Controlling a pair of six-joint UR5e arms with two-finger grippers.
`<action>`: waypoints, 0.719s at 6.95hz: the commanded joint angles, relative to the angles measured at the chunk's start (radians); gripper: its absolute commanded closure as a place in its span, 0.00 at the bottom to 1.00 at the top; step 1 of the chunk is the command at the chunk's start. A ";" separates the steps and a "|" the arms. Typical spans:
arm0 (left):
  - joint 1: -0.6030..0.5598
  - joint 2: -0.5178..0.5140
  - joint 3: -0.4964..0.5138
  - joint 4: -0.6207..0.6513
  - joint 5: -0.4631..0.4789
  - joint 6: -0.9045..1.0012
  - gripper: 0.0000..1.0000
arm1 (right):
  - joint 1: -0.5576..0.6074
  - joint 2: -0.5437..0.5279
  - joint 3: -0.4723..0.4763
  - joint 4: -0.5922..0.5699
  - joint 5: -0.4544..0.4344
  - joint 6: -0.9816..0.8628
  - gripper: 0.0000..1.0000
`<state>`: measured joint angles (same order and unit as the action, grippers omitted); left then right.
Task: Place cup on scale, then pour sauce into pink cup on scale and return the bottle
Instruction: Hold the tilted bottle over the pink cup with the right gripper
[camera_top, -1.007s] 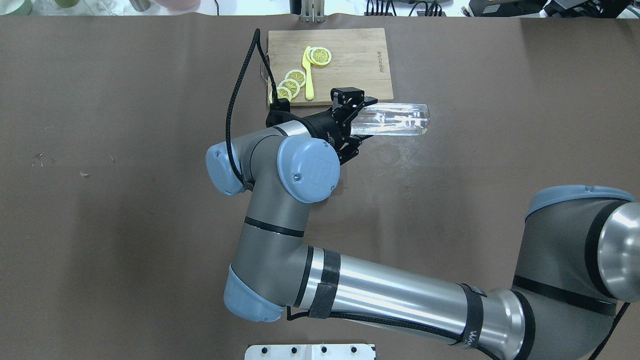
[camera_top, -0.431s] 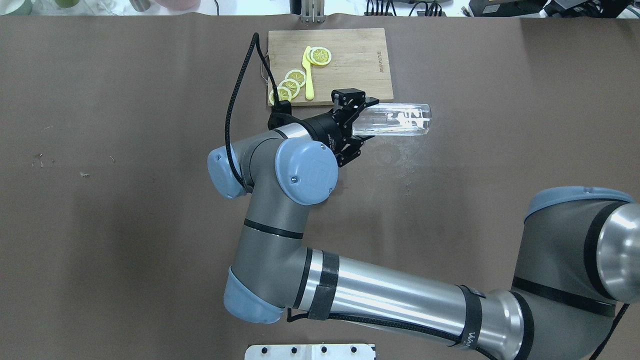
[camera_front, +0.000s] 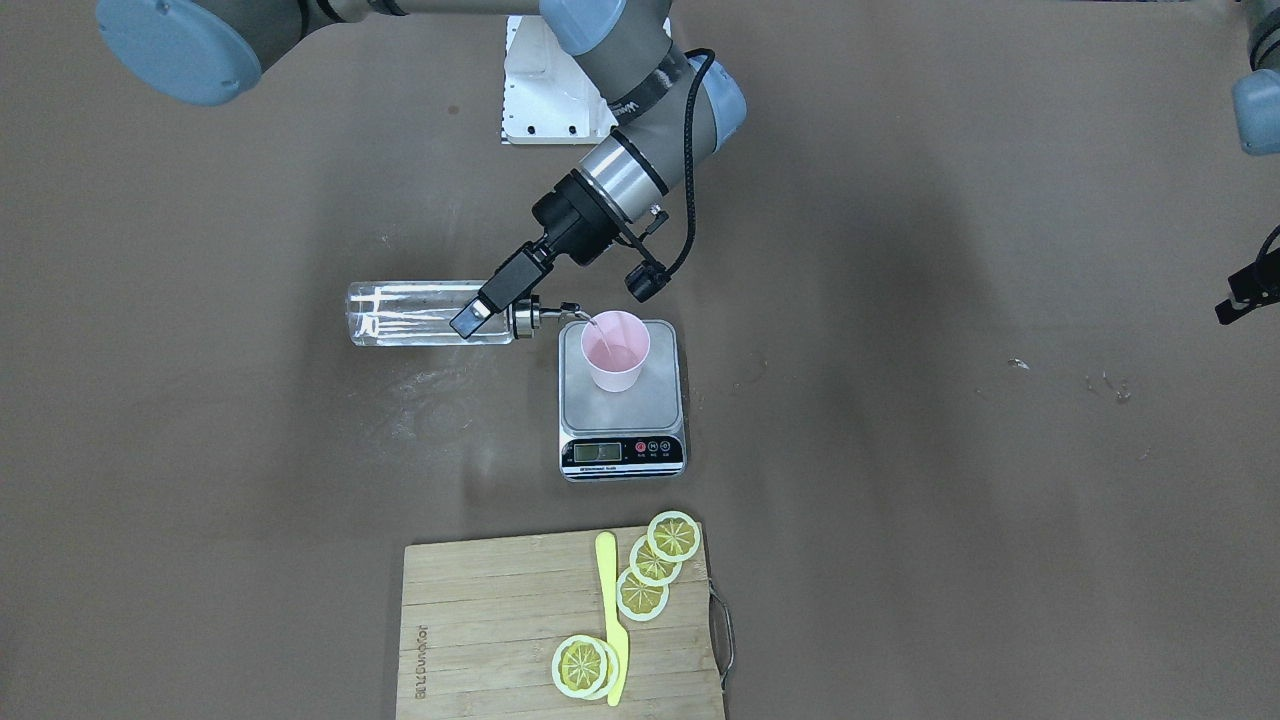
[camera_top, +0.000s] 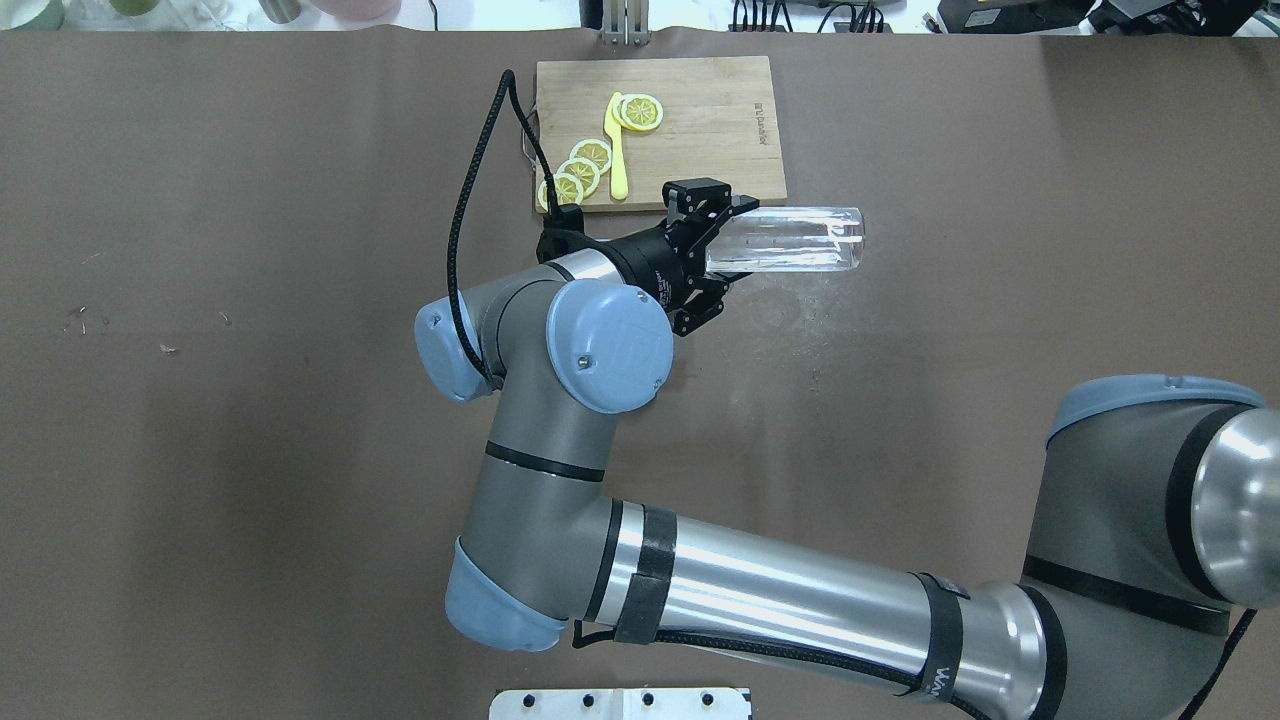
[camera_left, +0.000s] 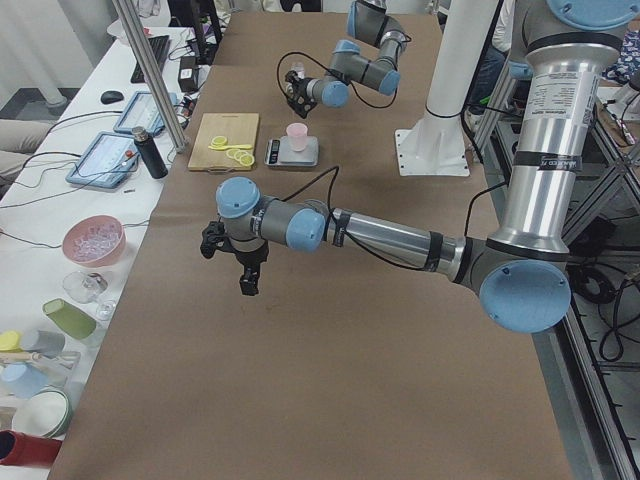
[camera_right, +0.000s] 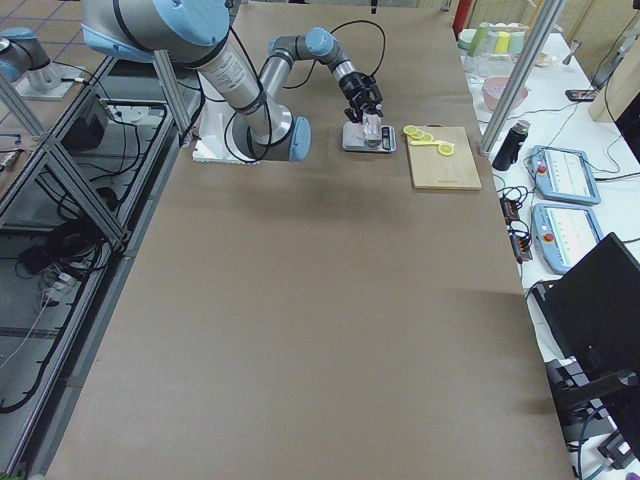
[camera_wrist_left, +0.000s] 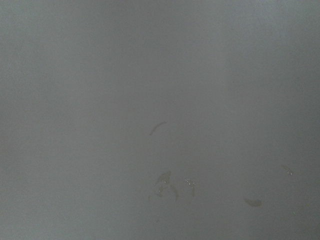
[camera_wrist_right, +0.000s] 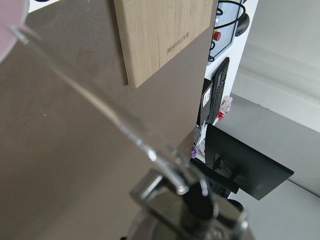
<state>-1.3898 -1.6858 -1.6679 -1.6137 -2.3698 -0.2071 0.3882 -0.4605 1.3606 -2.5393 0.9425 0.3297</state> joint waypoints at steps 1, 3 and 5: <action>0.000 0.000 0.002 0.000 0.000 0.000 0.03 | -0.002 -0.001 0.000 -0.013 -0.011 0.000 1.00; 0.000 0.000 0.005 0.000 0.000 0.002 0.03 | -0.005 0.000 0.000 -0.013 -0.014 0.037 1.00; 0.000 0.000 0.005 -0.002 0.000 0.000 0.03 | -0.008 0.000 0.021 0.041 -0.005 0.088 1.00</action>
<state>-1.3898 -1.6858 -1.6631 -1.6141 -2.3700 -0.2066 0.3817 -0.4603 1.3665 -2.5362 0.9316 0.3950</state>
